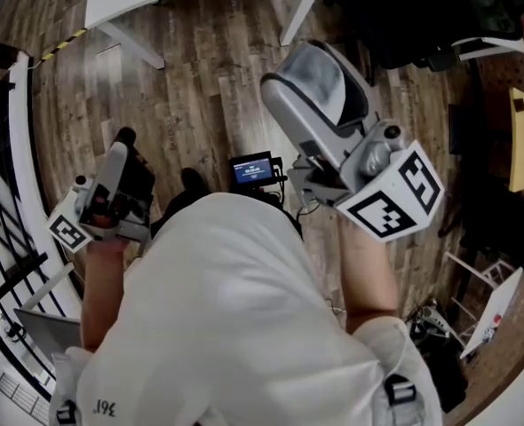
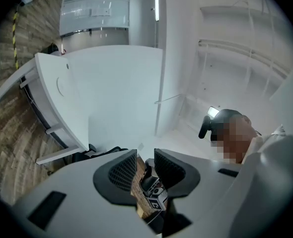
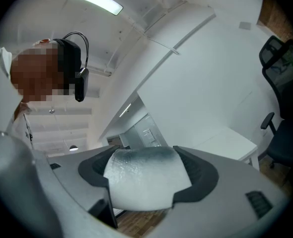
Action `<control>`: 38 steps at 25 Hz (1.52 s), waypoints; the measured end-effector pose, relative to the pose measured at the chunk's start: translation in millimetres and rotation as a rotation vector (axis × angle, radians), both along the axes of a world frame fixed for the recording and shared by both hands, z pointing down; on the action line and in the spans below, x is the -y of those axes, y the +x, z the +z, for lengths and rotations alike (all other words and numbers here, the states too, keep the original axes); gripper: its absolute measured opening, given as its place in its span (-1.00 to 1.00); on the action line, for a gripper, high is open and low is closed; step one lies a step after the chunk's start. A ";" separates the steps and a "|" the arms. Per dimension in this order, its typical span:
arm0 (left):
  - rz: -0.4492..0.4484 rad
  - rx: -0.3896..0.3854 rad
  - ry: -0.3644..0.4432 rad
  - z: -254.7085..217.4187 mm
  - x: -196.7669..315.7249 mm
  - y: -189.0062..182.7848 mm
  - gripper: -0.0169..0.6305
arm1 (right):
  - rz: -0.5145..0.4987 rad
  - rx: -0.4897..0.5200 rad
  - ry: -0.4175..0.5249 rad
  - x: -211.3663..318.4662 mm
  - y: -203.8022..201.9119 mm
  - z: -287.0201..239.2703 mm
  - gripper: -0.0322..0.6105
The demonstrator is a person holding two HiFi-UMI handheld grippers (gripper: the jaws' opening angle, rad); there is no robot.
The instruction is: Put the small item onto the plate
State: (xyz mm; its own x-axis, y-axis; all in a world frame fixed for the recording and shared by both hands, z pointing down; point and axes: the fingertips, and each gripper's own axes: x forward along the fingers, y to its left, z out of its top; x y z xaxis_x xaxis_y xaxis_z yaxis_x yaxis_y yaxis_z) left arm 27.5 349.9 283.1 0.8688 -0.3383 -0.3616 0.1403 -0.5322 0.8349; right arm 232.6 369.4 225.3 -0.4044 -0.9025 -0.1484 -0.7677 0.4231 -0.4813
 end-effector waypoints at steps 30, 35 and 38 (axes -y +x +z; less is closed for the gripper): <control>0.050 -0.011 -0.008 1.3 14.0 -67.1 -0.60 | 0.041 -0.240 -0.068 26.7 -88.2 6.5 0.11; 0.050 -0.011 -0.015 3.9 14.3 -65.9 -0.60 | 0.041 -0.239 -0.080 27.6 -87.2 11.6 0.11; 0.051 -0.011 -0.016 4.1 13.1 -66.7 -0.60 | 0.041 -0.243 -0.081 27.6 -88.6 11.9 0.11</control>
